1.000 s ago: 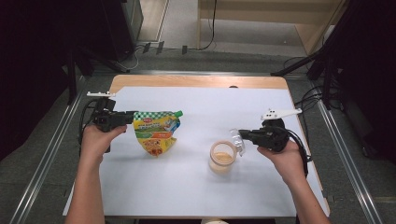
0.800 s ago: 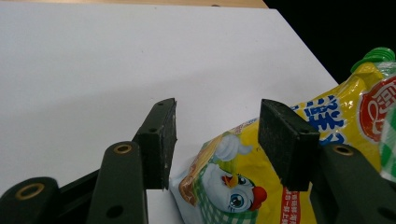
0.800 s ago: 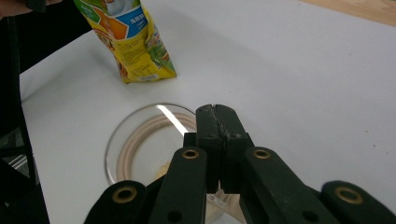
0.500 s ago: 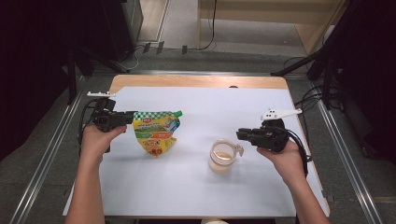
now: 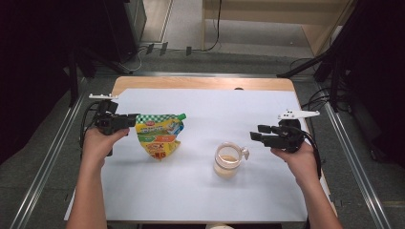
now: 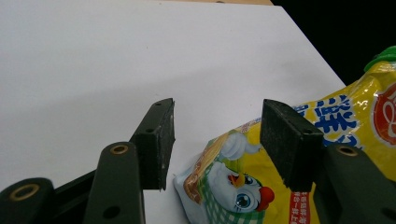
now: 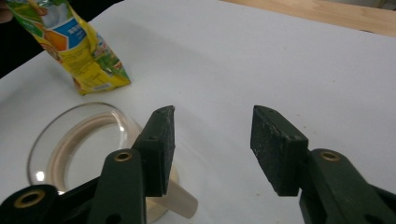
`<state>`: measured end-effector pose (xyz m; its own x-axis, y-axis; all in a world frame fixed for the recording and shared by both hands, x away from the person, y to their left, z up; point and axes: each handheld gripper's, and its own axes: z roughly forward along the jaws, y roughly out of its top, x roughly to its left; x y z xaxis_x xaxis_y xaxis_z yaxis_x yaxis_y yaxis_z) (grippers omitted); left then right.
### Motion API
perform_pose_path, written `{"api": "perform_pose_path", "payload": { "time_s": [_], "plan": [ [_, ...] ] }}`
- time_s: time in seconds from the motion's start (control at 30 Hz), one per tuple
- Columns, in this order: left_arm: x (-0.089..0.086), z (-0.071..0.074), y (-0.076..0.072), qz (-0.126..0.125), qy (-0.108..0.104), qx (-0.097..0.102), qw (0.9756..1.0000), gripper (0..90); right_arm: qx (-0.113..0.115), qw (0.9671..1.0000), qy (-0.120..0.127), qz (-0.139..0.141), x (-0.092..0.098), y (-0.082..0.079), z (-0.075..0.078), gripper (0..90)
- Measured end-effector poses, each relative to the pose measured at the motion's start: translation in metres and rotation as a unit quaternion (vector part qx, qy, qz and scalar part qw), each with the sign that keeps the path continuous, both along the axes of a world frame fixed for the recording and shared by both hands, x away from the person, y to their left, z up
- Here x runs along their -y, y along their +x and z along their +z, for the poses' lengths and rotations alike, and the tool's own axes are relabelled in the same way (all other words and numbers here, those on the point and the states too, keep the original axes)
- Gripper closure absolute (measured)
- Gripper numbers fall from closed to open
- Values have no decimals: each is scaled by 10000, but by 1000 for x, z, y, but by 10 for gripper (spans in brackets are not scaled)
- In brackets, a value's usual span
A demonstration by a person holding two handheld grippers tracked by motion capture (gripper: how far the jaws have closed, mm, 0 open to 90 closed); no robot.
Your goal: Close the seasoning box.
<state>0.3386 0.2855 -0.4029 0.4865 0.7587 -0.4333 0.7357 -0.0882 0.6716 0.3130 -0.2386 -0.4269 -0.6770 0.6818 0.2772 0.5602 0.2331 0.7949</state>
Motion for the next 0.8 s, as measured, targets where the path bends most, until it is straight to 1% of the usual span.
{"api": "perform_pose_path", "payload": {
  "time_s": [0.07,0.13,0.23,0.33,0.4,0.43,0.47,0.53,0.6,0.73,0.8],
  "plan": [
    [0,0,0,4,-7,-1,10000,455,68,9999,-49,-60,4,2,-4,476],
    [0,-1,0,18,-12,3,10000,454,70,9999,-33,-110,8,3,-7,461],
    [-1,-1,0,23,3,3,10000,452,1,9998,73,-205,13,6,-12,430],
    [-2,-3,1,83,32,-15,10000,452,-46,9995,140,-269,19,8,-15,397],
    [-2,-4,1,94,74,-29,9999,450,-22,9995,143,-290,23,9,-18,380],
    [-2,-5,1,100,72,-25,9999,450,47,9993,133,-348,24,9,-19,371],
    [-3,-5,1,110,67,-37,9999,450,147,9992,122,-348,25,8,-21,357],
    [-3,-5,1,127,117,-51,9998,449,241,9991,66,-329,28,9,-24,350],
    [-3,-6,2,135,147,-71,9998,448,269,9988,62,-401,30,9,-26,325],
    [-4,-8,2,147,153,-82,9997,447,371,9978,-72,-546,34,11,-33,297],
    [-4,-8,2,152,148,-86,9997,447,327,9975,-93,-627,37,11,-37,297]
  ]
}}
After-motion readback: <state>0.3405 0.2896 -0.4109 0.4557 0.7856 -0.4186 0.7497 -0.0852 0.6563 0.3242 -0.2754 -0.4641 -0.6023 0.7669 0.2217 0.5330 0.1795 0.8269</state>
